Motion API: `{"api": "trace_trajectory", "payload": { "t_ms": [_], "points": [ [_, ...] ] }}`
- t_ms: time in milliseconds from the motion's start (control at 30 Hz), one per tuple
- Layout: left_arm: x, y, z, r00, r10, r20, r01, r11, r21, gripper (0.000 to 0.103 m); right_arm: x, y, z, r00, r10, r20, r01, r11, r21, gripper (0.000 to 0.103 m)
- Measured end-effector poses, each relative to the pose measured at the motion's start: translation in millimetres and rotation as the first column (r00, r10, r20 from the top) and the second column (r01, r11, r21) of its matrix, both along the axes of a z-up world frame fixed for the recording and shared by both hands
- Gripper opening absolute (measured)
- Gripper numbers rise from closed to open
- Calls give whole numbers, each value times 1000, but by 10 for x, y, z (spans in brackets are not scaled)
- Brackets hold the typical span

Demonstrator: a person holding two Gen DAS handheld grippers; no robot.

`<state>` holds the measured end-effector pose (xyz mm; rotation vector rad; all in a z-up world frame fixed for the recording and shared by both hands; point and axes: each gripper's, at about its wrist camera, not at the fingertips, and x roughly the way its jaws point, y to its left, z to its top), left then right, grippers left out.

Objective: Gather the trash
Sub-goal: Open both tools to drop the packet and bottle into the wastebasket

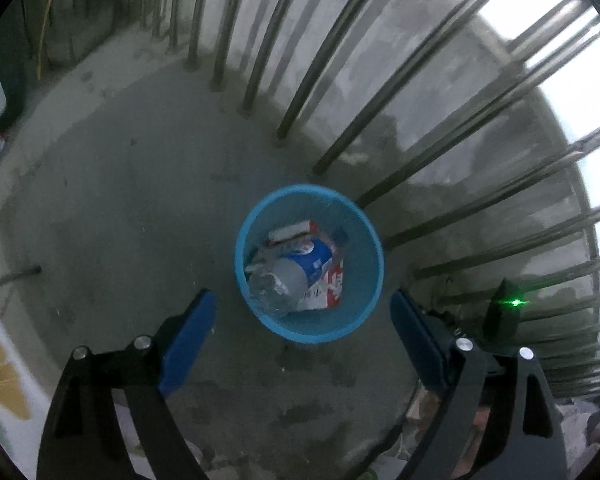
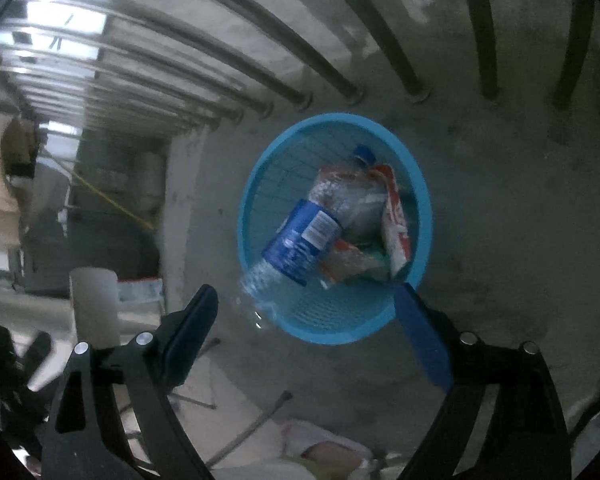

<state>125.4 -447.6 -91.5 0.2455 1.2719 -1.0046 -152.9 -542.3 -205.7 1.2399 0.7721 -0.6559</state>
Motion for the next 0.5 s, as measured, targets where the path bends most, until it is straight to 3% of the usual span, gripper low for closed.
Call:
{"api": "trace_trajectory", "payload": {
  "t_ms": [300, 500],
  "points": [
    [-199, 758, 769, 993, -16, 117, 40, 979, -200, 87, -7, 368, 501, 993, 81, -83, -96, 977, -192, 87],
    [-221, 1353, 1037, 987, 59, 151, -19, 967, -253, 91, 183, 679, 972, 973, 171, -153, -216, 910, -355, 95]
  ]
}}
